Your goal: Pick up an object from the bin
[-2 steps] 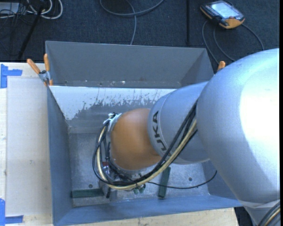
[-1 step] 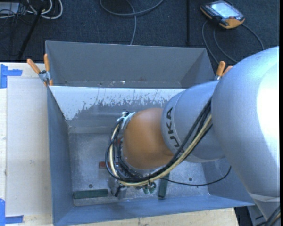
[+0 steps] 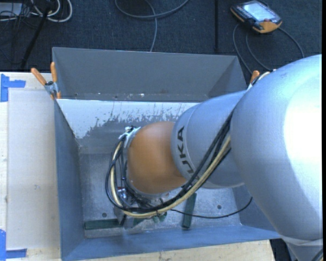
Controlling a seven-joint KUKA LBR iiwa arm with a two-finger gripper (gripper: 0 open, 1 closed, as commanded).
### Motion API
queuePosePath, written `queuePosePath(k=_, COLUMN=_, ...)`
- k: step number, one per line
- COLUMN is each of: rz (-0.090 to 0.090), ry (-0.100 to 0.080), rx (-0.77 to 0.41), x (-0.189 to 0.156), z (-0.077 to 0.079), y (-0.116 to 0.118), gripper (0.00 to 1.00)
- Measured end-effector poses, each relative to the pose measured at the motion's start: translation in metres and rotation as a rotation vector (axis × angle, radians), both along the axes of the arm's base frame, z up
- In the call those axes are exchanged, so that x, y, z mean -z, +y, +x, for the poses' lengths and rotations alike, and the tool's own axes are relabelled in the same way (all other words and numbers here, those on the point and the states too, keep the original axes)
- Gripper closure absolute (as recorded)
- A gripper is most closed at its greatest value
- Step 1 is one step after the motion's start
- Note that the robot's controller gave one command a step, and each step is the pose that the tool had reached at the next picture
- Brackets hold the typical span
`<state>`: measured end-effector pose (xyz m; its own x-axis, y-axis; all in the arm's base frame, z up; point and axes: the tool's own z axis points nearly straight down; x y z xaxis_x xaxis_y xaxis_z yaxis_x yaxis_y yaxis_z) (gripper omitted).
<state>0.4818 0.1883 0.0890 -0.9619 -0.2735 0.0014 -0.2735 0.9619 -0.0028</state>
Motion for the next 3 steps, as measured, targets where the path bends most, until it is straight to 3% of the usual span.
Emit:
queuePosePath(k=1, rz=0.006, ry=-0.004, rx=-0.057, x=0.008, z=-0.002, y=0.030, gripper=0.00)
queuePosePath(k=2, rz=0.003, ry=0.000, rx=-0.094, x=0.019, z=-0.003, y=0.004, gripper=1.00)
queuePosePath(k=3, rz=0.003, ry=0.000, rx=-0.094, x=0.019, z=-0.003, y=0.004, gripper=1.00)
